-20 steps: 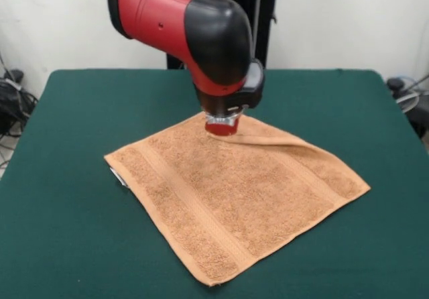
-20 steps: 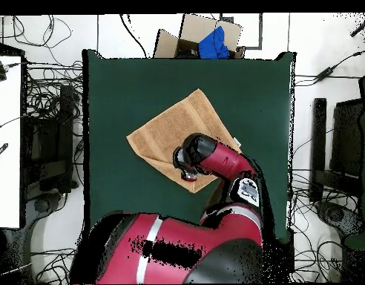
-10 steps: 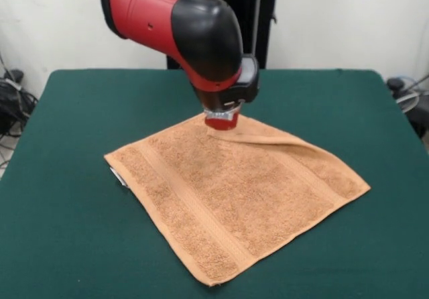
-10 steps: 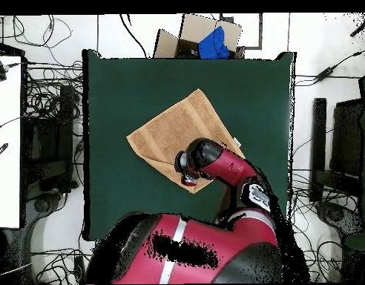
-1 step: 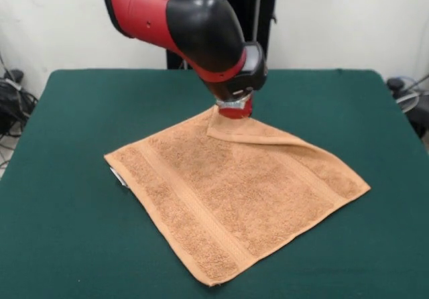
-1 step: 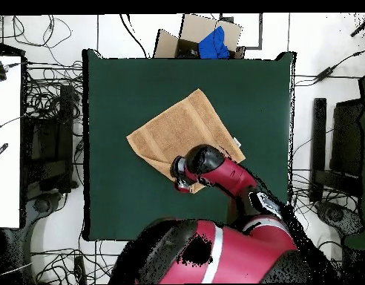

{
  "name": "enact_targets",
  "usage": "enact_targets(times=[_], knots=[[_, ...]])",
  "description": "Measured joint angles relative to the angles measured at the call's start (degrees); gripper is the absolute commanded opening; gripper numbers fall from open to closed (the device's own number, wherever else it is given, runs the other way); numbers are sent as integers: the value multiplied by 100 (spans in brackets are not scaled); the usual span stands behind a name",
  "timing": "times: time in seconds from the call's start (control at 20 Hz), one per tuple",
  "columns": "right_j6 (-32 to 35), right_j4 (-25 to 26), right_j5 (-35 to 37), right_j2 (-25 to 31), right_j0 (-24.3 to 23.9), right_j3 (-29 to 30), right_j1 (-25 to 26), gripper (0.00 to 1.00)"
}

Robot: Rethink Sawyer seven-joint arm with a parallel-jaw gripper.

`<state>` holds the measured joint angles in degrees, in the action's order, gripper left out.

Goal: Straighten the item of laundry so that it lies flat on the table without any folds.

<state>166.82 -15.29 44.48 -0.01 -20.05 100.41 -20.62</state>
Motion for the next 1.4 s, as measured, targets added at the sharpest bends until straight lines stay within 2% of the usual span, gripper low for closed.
enact_targets(times=[0.35, 0.65, 0.85, 0.9, 1.05, 1.25, 1.4], knots=[[0, 81, 2, 233, -45, 227, -74, 0], [0, 457, 317, 230, 299, -128, -212, 0], [0, 886, 965, 176, 619, -723, -300, 0], [0, 1145, 1366, 128, 755, -1087, -333, 0], [0, 1388, 1837, 87, 851, -1512, -354, 0], [0, 1699, 2796, 78, 879, -2375, -363, 0], [0, 1785, 3012, 71, 879, -2708, -364, 0]])
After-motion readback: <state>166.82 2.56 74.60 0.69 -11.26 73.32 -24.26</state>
